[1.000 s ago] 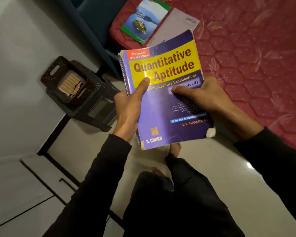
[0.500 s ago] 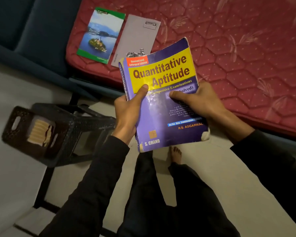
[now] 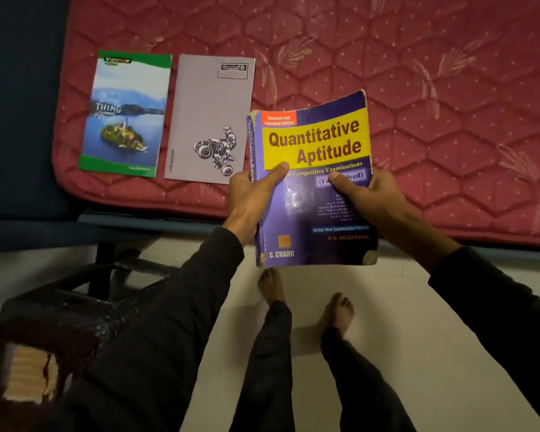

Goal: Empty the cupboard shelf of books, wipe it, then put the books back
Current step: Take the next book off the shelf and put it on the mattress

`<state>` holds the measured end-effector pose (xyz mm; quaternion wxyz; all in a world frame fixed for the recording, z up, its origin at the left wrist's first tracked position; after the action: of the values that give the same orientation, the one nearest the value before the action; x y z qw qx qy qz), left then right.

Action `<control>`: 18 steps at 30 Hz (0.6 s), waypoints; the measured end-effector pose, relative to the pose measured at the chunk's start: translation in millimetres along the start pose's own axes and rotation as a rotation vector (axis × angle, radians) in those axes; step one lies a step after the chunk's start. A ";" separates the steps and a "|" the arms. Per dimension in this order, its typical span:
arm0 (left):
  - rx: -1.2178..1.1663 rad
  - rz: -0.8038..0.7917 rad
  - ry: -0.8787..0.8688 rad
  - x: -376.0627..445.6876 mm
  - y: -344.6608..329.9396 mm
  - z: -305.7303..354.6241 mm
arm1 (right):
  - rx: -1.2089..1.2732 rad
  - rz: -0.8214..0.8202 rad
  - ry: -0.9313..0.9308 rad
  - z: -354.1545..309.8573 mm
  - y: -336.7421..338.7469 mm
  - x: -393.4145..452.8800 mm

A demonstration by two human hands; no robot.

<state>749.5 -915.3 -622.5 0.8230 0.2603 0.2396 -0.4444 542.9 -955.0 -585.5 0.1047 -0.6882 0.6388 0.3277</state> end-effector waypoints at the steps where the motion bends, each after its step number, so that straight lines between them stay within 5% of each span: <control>1: 0.010 -0.027 -0.021 13.8 -5.6 0.6 | 0.005 0.007 0.002 2.7 -3.8 11.8; 18: 0.175 -0.016 -0.173 188.3 -59.9 29.1 | -0.060 0.236 0.053 10.2 -42.6 173.4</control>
<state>795.3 -1076.3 -731.5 0.8111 0.2899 0.1300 -0.4911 574.7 -1082.9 -706.3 0.0277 -0.6194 0.7078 0.3385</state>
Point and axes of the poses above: each hand's wrist, its own x-axis towards the middle knuckle, its own y-axis out of the back of the hand, z = x × y, the point moved 7 cm from there along x, towards the middle knuckle, and after that the axes turned 9 degrees about z, right-handed, at the moved point
